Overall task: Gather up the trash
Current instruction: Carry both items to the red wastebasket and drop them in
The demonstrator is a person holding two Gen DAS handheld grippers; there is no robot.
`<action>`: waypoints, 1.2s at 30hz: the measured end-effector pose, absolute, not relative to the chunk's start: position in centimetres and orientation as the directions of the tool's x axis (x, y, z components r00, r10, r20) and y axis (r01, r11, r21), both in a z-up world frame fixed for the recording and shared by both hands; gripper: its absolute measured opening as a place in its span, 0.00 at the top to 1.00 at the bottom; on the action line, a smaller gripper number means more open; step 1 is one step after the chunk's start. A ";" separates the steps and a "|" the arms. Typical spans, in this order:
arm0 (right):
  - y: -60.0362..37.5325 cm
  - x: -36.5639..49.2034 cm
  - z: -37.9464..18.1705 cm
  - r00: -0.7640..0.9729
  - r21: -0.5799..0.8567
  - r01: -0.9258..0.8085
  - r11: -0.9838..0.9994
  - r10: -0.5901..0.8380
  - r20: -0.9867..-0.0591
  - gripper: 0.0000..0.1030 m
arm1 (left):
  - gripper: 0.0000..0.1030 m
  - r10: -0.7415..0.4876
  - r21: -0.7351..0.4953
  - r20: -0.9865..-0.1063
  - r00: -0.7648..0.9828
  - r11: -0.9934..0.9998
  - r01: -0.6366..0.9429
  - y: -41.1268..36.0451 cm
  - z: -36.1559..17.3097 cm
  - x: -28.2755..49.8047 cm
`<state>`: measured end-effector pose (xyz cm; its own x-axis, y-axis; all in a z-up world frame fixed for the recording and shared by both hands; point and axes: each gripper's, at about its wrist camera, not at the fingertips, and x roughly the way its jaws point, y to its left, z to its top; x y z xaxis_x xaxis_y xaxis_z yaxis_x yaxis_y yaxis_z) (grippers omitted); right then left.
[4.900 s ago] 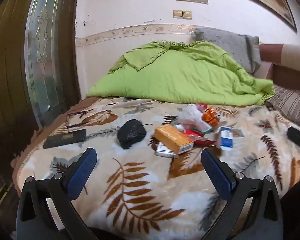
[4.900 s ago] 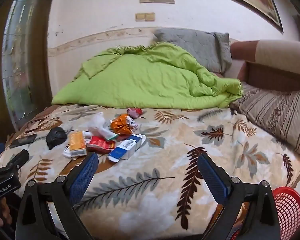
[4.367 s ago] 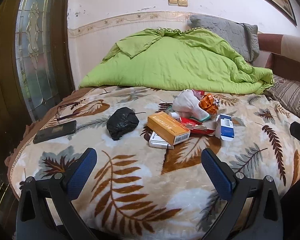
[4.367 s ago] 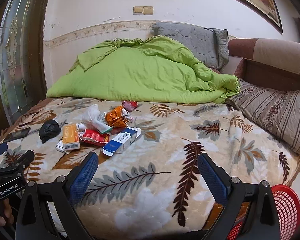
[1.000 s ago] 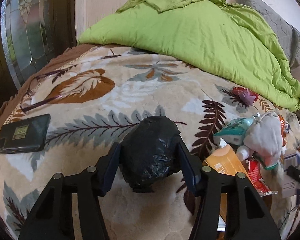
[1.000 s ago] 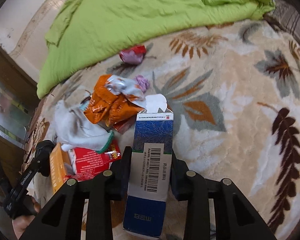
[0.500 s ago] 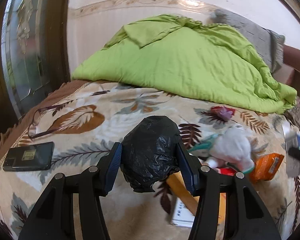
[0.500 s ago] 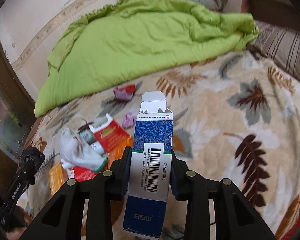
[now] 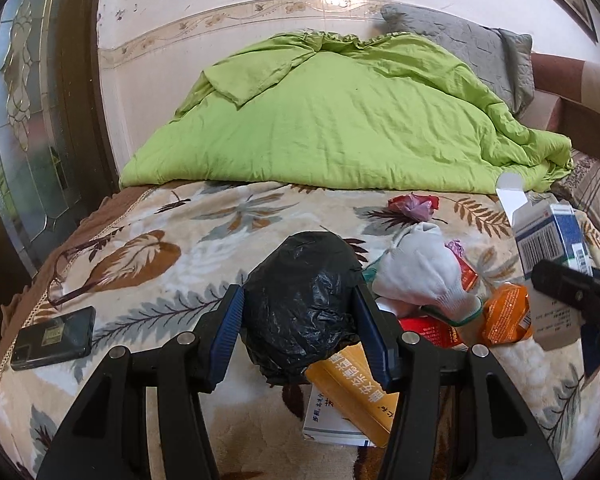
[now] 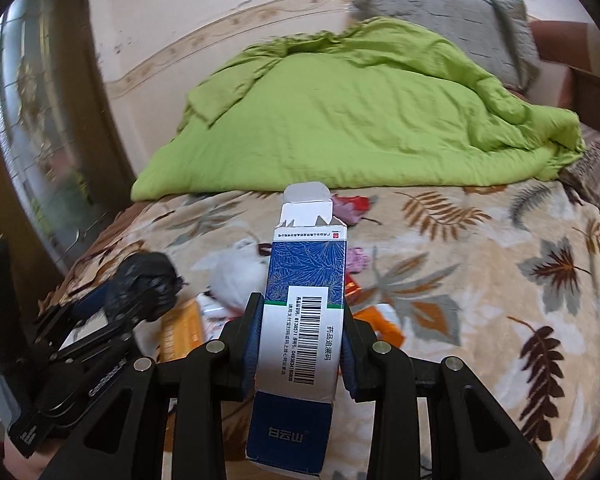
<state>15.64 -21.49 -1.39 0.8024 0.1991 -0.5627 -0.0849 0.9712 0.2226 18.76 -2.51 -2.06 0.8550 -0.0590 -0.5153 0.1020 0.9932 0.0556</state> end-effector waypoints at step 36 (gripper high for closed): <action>-23.7 12.6 -0.7 0.787 0.321 -0.053 0.946 0.238 -0.570 0.65 | 0.47 -0.298 -0.119 -0.511 0.806 0.953 0.277 -4.8 -0.2 14.2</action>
